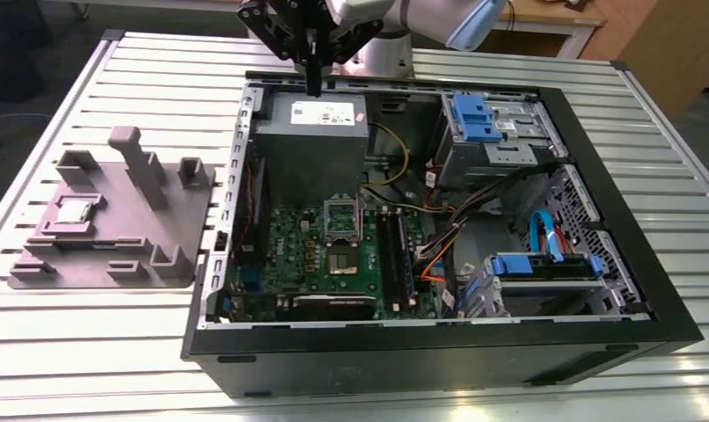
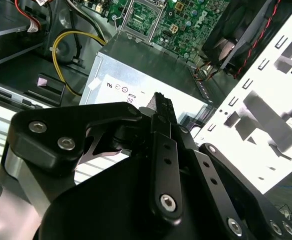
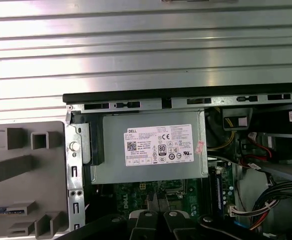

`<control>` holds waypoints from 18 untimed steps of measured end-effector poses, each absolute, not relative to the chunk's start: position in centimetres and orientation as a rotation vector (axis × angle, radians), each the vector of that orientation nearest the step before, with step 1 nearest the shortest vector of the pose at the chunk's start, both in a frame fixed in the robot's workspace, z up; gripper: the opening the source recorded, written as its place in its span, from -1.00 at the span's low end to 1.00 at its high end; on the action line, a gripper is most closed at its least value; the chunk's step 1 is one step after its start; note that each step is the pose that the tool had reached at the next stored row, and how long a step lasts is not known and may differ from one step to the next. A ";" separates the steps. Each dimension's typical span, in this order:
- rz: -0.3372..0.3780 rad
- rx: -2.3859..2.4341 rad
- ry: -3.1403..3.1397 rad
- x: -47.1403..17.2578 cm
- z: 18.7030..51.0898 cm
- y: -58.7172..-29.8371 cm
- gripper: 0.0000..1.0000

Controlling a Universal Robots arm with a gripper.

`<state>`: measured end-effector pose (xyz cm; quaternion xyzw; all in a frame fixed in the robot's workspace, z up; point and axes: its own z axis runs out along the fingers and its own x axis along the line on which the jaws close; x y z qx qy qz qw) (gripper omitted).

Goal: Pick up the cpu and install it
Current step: 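Reach for the cpu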

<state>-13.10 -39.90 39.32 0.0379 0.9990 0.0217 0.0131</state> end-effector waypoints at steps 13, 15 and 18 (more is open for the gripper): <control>0.068 0.118 3.113 -13.5 39.3 -39.9 -0.80; 0.068 0.118 3.113 -13.6 39.3 -39.9 -0.80; 0.068 0.118 3.113 -13.6 39.3 -39.9 -0.80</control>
